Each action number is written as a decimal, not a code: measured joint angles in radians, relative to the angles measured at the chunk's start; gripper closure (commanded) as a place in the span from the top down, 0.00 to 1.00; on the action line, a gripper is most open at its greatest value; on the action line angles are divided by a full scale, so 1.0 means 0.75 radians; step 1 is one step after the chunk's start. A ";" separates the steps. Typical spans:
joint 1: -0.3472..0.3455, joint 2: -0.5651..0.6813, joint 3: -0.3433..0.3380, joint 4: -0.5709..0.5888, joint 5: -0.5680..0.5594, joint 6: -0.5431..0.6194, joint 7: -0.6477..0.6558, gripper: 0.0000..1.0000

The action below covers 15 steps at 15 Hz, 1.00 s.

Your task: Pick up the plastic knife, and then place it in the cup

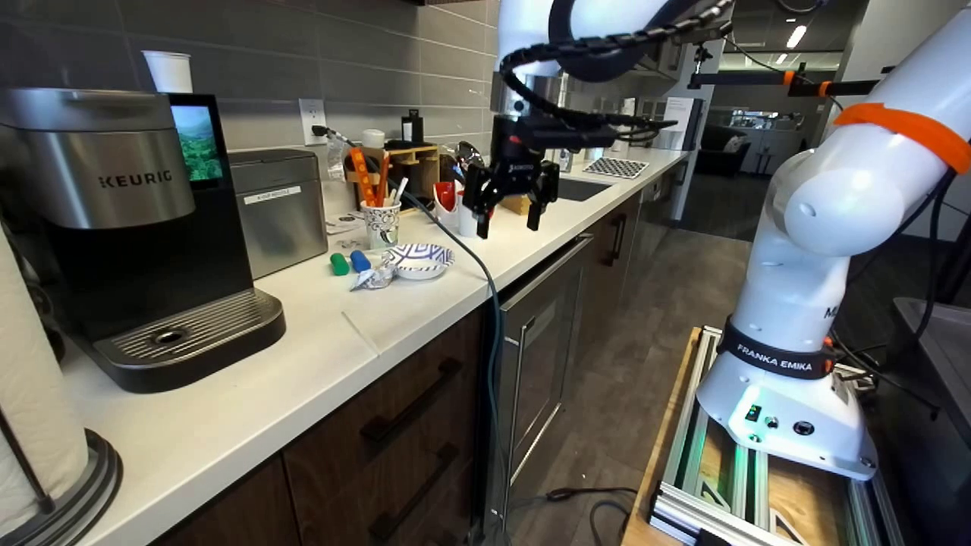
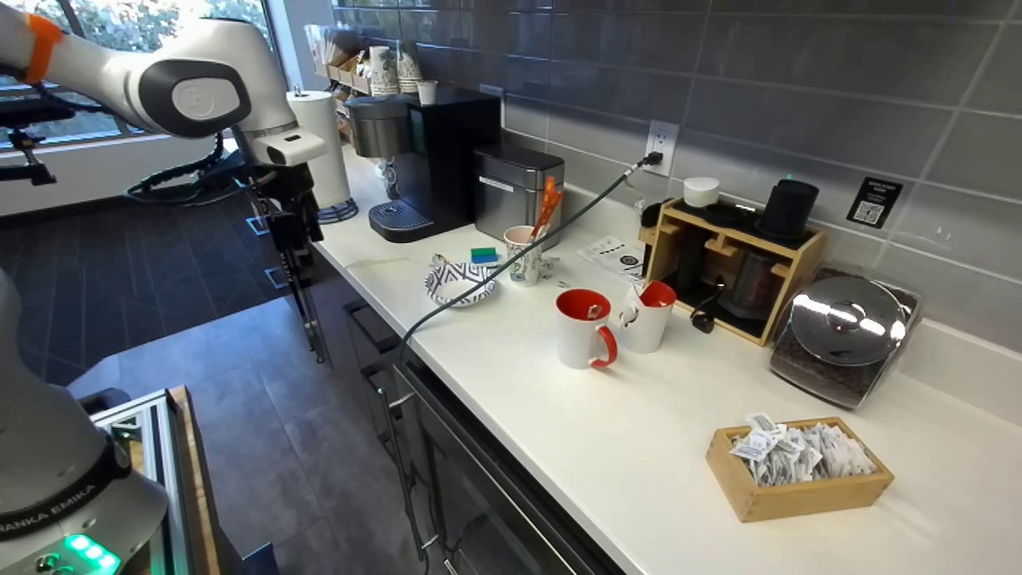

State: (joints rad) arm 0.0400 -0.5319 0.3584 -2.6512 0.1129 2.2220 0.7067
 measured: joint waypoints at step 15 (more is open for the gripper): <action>0.015 0.352 0.188 0.168 -0.393 0.229 0.237 1.00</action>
State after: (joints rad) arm 0.0509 -0.2679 0.4992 -2.5252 -0.1817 2.3938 0.8847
